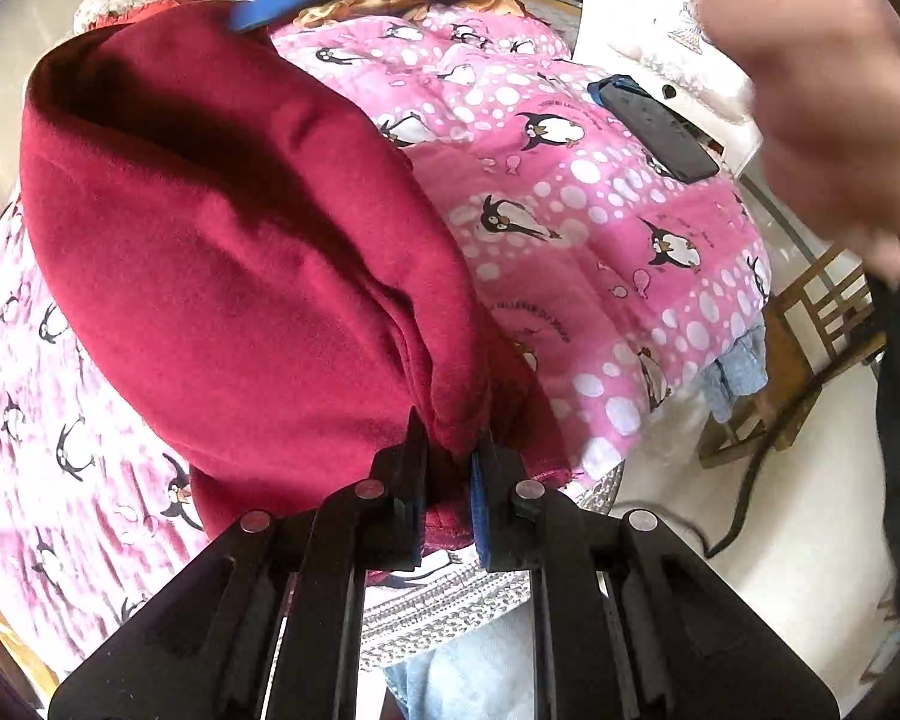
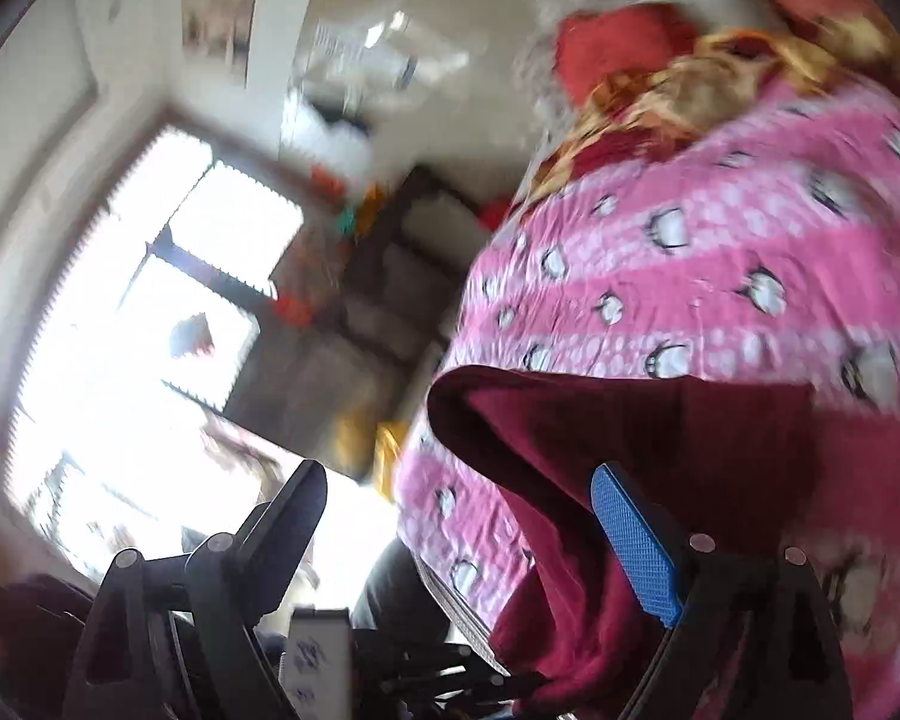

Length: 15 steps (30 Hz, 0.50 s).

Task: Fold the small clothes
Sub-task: 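Lift the gripped side edge and fold it across the other half with both tools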

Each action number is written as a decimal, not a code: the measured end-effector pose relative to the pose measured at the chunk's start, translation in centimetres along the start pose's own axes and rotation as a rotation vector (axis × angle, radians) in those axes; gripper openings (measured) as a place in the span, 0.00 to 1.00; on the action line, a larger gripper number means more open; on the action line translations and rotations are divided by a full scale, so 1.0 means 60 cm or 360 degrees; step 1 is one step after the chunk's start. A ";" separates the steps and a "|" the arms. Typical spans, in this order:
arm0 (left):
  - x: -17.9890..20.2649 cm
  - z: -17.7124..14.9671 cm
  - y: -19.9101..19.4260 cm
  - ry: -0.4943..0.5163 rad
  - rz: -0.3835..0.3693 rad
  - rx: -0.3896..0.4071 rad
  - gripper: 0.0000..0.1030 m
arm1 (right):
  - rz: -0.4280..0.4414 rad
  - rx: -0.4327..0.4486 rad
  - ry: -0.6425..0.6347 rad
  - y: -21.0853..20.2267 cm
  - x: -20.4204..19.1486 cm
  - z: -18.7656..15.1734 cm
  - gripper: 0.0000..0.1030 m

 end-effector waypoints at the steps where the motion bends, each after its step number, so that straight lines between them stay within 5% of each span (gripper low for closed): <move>1: -0.004 0.000 0.000 0.0001 -0.0001 0.0007 0.10 | 0.0013 -0.0055 -0.0004 0.017 -0.005 0.008 0.76; 6: -0.018 0.000 0.001 0.0000 0.0019 0.0014 0.10 | -0.0170 -0.0249 0.0039 0.101 0.026 0.035 0.34; 8: -0.022 -0.001 0.005 -0.0022 -0.0008 0.0006 0.10 | -0.0168 -0.0253 0.0087 0.102 0.039 0.029 0.27; 11: -0.020 -0.001 0.005 -0.0025 -0.0024 0.0009 0.10 | -0.0071 -0.0205 0.0136 0.081 0.045 0.022 0.30; 13: -0.017 -0.001 0.006 -0.0014 -0.0022 0.0010 0.10 | -0.0003 -0.0150 0.0100 0.059 0.024 0.018 0.64; 15: -0.014 -0.001 0.010 -0.0002 -0.0014 0.0010 0.10 | -0.0002 -0.0163 -0.0013 0.056 -0.007 0.018 0.75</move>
Point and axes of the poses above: each gripper's, at about its wrist camera, not at the fingertips, and y roughly the way its jaws point, x to its right, z to its top, the point moved 2 cm from there along y, roughly the way its jaws point, and after that the axes turned 7 degrees about -z, right-handed, at the moved point
